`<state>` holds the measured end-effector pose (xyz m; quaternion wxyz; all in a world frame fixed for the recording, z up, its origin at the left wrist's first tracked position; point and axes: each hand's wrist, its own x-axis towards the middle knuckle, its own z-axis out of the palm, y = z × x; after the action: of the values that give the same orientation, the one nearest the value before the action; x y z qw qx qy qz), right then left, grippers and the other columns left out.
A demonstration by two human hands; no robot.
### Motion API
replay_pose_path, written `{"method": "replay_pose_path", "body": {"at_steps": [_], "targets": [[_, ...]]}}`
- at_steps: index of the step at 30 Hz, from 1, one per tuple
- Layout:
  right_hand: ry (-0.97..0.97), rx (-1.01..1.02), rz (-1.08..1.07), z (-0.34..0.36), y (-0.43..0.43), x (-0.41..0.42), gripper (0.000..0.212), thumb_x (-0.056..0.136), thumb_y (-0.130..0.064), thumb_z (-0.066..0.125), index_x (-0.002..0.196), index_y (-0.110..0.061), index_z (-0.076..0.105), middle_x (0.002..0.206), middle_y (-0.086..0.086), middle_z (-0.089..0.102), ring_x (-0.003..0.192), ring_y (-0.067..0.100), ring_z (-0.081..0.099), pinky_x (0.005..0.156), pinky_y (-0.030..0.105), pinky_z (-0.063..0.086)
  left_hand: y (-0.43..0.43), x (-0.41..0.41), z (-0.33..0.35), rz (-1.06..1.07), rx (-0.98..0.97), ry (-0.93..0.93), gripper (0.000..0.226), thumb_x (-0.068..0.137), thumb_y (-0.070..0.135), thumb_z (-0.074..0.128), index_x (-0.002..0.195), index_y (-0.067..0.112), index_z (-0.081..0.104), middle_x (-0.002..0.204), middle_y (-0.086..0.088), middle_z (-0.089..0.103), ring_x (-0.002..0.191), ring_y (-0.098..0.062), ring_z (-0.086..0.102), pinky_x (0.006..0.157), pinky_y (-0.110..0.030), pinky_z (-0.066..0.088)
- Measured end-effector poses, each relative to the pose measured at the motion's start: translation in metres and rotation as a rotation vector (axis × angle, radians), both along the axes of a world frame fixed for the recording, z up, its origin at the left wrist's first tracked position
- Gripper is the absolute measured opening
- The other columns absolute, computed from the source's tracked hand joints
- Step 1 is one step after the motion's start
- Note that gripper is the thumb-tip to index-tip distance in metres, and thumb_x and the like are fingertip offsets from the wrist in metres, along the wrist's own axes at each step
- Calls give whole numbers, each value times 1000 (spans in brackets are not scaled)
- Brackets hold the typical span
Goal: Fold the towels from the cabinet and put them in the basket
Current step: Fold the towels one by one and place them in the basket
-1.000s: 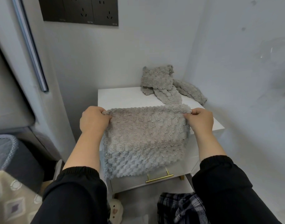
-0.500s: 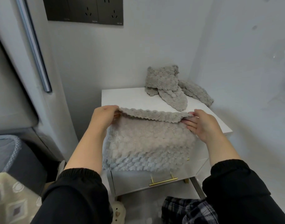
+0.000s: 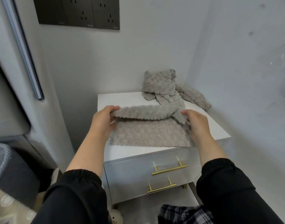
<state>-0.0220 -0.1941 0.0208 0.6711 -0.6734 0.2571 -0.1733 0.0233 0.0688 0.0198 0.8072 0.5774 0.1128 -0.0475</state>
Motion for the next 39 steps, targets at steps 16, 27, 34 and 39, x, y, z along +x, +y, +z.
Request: {"method": "replay_pose_path", "body": {"at_steps": [16, 27, 34, 39], "targets": [[415, -595, 152, -6, -30, -22, 20, 83, -3, 56, 92, 12, 66, 75, 12, 58, 67, 24, 56, 64, 32, 46, 22, -23, 10, -245, 669, 80, 16, 89, -3, 57, 89, 6, 70, 81, -11, 65, 62, -19, 63, 60, -26, 57], [497, -767, 138, -14, -33, -17, 16, 82, -4, 55, 88, 1, 69, 84, 15, 64, 66, 26, 54, 64, 30, 45, 16, -27, 3, -330, 957, 61, 23, 83, -5, 55, 70, 10, 66, 69, -9, 65, 66, -23, 62, 61, -28, 52], [514, -835, 95, -18, -34, -18, 20, 81, -5, 58, 96, 1, 68, 94, 13, 68, 77, 31, 63, 68, 31, 50, 8, -25, -2, -270, 1372, -46, 13, 81, 15, 60, 84, 11, 72, 95, -10, 69, 83, -25, 59, 67, -28, 50], [524, -920, 81, -15, -29, -21, 20, 81, -3, 54, 95, -5, 69, 102, 10, 67, 86, 27, 59, 69, 27, 44, -20, -33, -5, -163, 1557, -322, 33, 92, 27, 52, 122, 14, 58, 133, -11, 42, 124, -30, 35, 94, -40, 40]]}}
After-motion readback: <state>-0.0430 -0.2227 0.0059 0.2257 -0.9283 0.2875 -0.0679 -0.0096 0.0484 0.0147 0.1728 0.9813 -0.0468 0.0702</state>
